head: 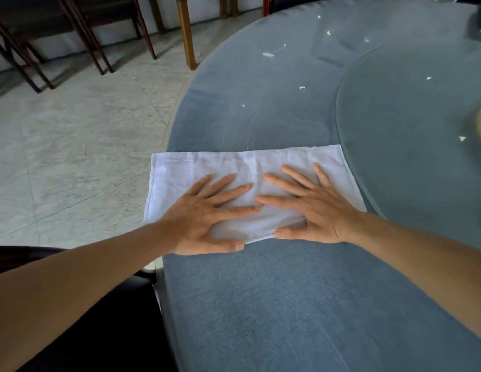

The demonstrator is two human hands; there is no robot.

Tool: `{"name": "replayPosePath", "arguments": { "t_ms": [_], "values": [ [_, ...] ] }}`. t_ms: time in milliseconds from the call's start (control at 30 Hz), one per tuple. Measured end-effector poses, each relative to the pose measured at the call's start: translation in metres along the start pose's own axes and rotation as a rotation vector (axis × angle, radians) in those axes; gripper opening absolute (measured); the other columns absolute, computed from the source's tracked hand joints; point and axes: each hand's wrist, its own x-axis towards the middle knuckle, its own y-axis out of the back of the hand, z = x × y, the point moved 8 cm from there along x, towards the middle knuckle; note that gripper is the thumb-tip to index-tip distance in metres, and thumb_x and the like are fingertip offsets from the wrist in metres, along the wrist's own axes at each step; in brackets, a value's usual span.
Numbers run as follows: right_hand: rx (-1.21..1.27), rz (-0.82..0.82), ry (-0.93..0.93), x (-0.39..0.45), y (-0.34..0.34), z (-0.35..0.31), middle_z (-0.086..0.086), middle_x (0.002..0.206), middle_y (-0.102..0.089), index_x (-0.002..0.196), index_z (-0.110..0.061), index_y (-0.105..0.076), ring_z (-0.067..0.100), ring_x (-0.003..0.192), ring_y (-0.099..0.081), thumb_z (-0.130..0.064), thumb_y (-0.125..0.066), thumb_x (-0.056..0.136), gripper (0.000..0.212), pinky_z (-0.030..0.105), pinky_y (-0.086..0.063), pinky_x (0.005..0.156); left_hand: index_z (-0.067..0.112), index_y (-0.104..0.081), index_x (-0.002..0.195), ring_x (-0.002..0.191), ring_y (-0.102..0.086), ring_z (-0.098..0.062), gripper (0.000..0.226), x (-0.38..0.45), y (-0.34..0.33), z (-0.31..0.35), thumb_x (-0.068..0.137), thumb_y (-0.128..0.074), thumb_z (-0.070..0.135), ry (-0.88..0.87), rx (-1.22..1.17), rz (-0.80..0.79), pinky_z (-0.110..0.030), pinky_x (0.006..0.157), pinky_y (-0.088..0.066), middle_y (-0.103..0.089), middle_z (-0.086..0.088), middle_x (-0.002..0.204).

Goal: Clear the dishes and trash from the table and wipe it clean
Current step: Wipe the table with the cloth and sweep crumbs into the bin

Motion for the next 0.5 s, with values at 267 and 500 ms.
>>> {"name": "replayPosePath", "arguments": {
  "t_ms": [267,500],
  "values": [
    [0.0,-0.013,-0.009,0.009,0.003,0.005,-0.029,0.166,0.021,0.15,-0.07,0.002,0.012,0.156,0.023,-0.094,-0.018,0.082,0.075,0.066,0.013,0.121,0.062,-0.004,0.153,0.155,0.019,-0.011,0.074,0.009,0.005,-0.014,0.089,-0.034,0.084,-0.028,-0.02,0.005,-0.052,0.126,0.004,0.011,0.024,0.168],
    [0.027,-0.004,-0.121,0.022,0.005,0.014,-0.031,0.165,0.022,0.149,-0.071,0.002,0.01,0.156,0.023,-0.094,-0.018,0.081,0.075,0.068,0.01,0.121,0.063,-0.004,0.152,0.155,0.02,-0.008,0.073,0.032,0.012,-0.044,0.088,-0.032,0.085,-0.103,-0.015,0.002,-0.05,0.127,0.005,0.011,0.025,0.168]
  ]
}}
